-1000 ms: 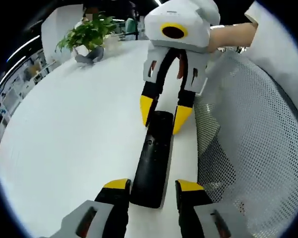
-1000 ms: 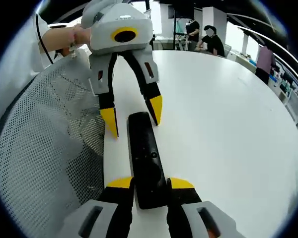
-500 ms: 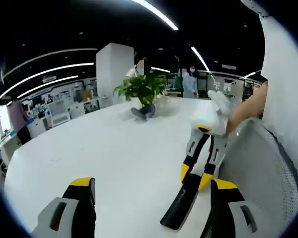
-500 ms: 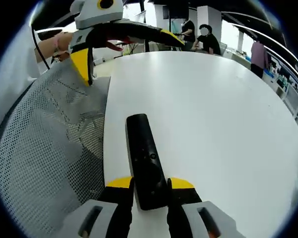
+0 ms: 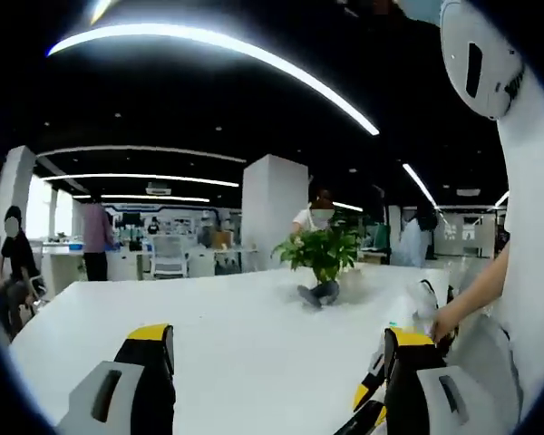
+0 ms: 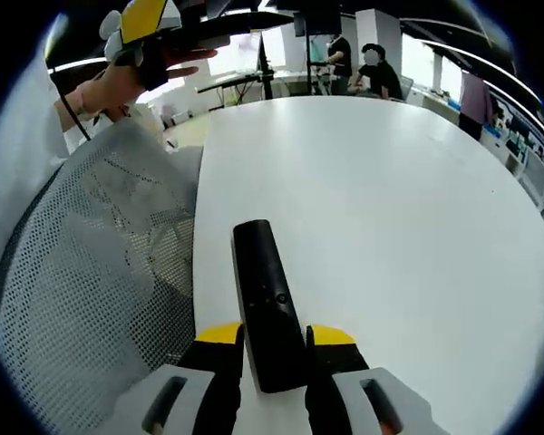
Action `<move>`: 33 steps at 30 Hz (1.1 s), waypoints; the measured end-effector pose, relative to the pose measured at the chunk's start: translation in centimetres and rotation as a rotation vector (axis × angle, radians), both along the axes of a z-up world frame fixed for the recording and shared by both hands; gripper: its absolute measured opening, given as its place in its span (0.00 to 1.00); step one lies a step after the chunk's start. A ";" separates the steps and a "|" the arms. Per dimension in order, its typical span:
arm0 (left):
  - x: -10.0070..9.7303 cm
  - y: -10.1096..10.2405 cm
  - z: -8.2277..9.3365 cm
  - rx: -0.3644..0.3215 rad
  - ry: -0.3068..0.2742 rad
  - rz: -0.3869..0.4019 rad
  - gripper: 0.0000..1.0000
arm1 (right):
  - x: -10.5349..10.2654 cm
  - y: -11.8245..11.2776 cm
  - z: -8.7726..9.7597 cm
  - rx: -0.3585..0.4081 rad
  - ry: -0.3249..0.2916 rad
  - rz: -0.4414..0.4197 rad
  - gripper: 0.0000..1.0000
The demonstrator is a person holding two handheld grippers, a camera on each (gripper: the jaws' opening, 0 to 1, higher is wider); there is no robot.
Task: Press the specified remote control buttons in sequence, fully releasing each button before pressing the next.
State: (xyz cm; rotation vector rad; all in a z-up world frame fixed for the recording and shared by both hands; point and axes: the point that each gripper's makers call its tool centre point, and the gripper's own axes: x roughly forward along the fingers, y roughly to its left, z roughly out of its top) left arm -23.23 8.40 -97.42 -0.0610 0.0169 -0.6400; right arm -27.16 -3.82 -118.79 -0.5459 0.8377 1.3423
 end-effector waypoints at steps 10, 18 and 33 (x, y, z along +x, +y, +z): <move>-0.2 1.3 -0.3 -0.065 0.038 0.054 1.00 | -0.1 0.1 -0.4 -0.023 0.003 0.026 0.23; -0.4 0.4 -1.4 -0.011 0.061 0.036 1.00 | -0.2 0.1 -0.9 -0.068 -0.026 0.071 0.22; -0.8 0.4 -1.4 -0.040 0.072 0.021 1.00 | 1.7 -0.3 -0.9 -0.095 -0.040 0.110 0.21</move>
